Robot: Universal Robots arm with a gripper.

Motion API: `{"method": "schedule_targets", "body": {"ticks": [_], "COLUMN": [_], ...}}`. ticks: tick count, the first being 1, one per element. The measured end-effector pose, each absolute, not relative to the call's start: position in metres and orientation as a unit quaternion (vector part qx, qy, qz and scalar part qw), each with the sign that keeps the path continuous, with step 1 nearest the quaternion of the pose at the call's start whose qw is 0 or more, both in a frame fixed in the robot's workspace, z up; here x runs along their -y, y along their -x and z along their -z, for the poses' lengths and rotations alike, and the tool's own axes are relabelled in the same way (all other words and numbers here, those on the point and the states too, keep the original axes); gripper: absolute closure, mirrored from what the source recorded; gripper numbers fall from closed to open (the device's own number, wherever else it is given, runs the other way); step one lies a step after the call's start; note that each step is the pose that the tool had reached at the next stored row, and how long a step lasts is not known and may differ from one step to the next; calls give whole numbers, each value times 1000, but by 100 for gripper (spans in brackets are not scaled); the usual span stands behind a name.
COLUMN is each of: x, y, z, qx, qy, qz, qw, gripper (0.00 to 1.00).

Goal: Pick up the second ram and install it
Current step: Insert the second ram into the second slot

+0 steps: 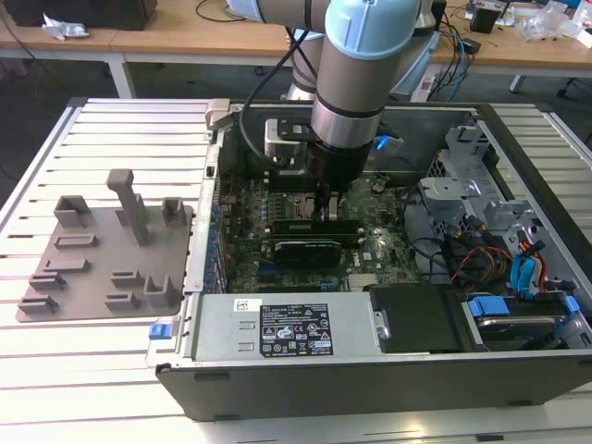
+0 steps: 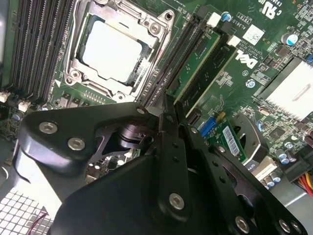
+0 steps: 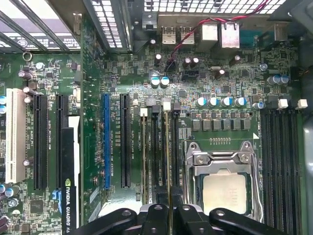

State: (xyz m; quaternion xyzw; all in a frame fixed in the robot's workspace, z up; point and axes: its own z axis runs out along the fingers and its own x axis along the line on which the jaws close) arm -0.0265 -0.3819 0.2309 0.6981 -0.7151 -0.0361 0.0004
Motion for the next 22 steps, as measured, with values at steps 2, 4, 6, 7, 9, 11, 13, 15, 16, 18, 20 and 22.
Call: {"method": "schedule_targets", "body": {"ticks": [2, 4, 6, 7, 9, 11, 13, 15, 16, 18, 20, 22], "x": [382, 382, 382, 382, 382, 382, 381, 379, 379, 380, 380, 380], "y": [27, 27, 27, 27, 27, 28, 28, 28, 28, 28, 28, 27], "z": [-230, -230, -229, -229, -229, -229, -229, -229, -228, -227, -226, -223], "qx": [715, 715, 715, 715, 715, 715, 715, 715, 715, 715, 715, 715], "qy": [-698, -698, -698, -698, -698, -698, -698, -698, -699, -698, -699, -699], "qz": [36, 36, 36, 36, 36, 36, 36, 36, 36, 36, 36, 36], "qw": [0, 1, 1, 1, 1, 0, 0, 1, 1, 0, 0, 0], "gripper": [87, 87, 87, 87, 87, 87, 87, 87, 87, 87, 87, 87]}}
